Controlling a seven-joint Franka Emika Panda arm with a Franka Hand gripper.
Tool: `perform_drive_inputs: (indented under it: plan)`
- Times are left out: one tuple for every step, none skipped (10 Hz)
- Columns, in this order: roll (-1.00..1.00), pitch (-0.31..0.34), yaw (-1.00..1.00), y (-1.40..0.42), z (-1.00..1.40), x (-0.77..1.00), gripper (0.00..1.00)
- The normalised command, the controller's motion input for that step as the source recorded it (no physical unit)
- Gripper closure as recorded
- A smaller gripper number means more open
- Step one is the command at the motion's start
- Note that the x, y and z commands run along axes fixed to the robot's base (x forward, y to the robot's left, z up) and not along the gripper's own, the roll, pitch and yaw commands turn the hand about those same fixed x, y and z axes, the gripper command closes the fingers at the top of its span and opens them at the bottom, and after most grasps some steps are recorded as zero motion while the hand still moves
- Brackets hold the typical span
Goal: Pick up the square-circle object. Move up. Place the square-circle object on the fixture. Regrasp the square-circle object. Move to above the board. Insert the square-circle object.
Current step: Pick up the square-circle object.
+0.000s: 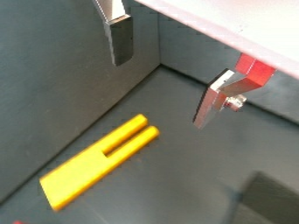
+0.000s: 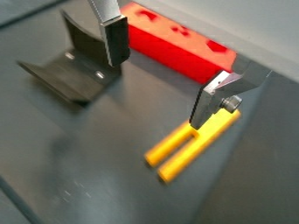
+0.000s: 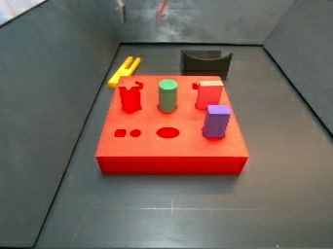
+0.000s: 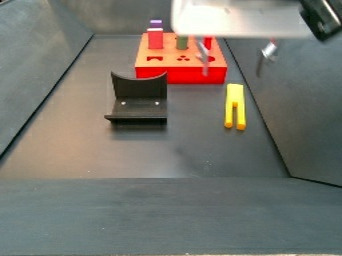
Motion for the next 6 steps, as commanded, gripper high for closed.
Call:
perform_drive_inputs:
  plan:
    - [-0.20,-0.059,-0.02,0.26,-0.79,-0.17,0.00]
    - [-0.24,-0.104,0.00,0.14,-0.67,0.00,0.00]
    - [-0.25,-0.123,0.00,0.00,-0.63,0.18,0.00]
    - [-0.26,-0.127,0.00,0.00,-0.59,0.21,0.00]
    - [-0.26,-0.074,0.00,0.00,-0.58,0.11,0.00]
    - [-0.24,-0.051,-0.03,0.00,-0.66,0.00,0.00]
